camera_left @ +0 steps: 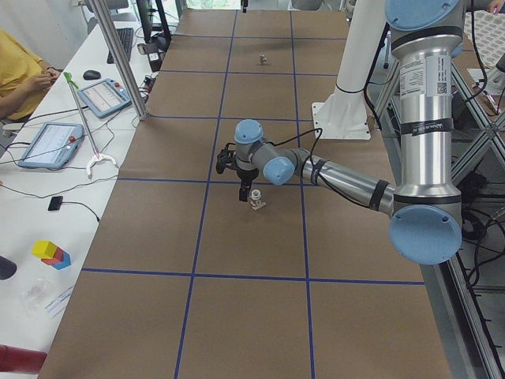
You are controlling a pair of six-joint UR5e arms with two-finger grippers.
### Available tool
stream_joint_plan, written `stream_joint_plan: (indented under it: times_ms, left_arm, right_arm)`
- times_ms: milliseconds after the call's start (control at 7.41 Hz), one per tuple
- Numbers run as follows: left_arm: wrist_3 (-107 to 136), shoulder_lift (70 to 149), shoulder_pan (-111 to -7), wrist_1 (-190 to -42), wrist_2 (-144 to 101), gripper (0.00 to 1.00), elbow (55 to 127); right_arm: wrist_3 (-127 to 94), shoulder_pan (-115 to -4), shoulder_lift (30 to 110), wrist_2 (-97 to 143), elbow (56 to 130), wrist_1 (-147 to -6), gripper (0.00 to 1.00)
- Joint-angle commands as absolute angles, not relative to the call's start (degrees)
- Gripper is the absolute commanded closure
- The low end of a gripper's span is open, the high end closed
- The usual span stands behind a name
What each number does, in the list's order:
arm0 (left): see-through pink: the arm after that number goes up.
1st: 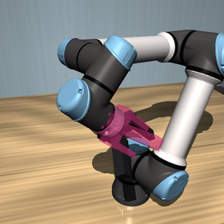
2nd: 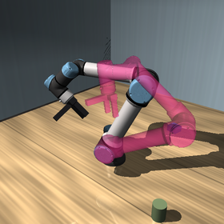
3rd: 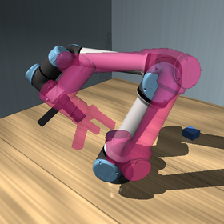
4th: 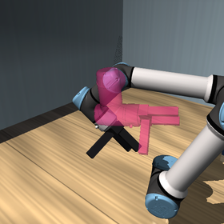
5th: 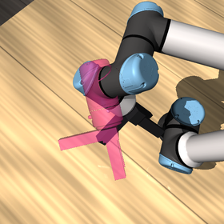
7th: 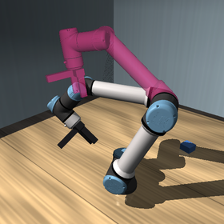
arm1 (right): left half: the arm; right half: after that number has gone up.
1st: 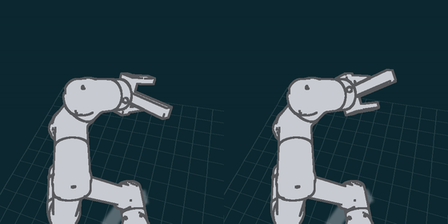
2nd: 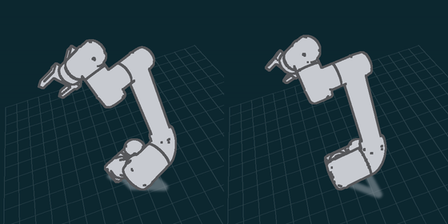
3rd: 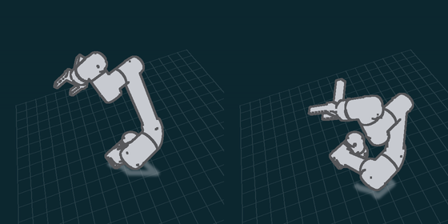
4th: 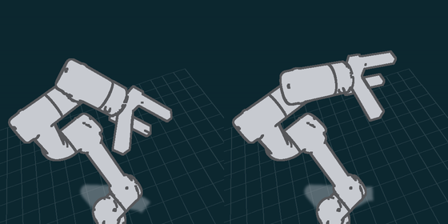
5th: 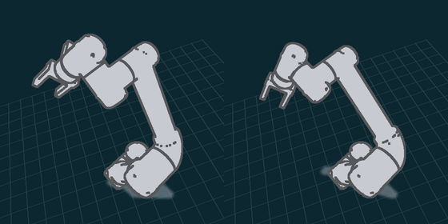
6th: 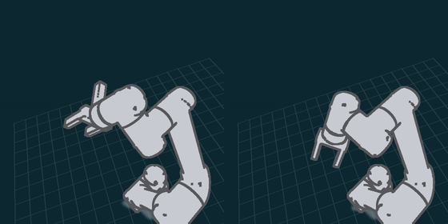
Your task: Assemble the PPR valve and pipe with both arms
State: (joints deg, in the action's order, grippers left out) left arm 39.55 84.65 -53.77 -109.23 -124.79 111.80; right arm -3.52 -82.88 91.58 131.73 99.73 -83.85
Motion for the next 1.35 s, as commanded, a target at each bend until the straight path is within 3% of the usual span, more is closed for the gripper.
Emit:
stream_joint_plan:
  times_ms: [0, 944, 1079, 1214]
  left_arm:
    - [41.92, 85.08, -49.14, -108.9, -121.82, 0.0, 110.49]
    - [41.84, 87.1, -47.55, -108.9, -122.7, 0.01, 106.61]
    - [41.84, 87.1, -47.03, -108.81, -122.7, 0.1, 106.61]
    - [41.84, 87.1, -46.5, -108.9, -122.7, 0.11, 106.26]
  right_arm:
    - [-3.52, -82.88, 91.58, 131.75, 99.67, -83.85, 0.0]
    - [-3.43, -82.88, 91.58, 131.66, 99.58, -83.85, 0.0]
    - [-3.51, -82.88, 91.58, 131.66, 99.58, -83.85, 0.0]
    - [-3.52, -82.88, 91.58, 131.66, 99.58, -83.85, 0.0]
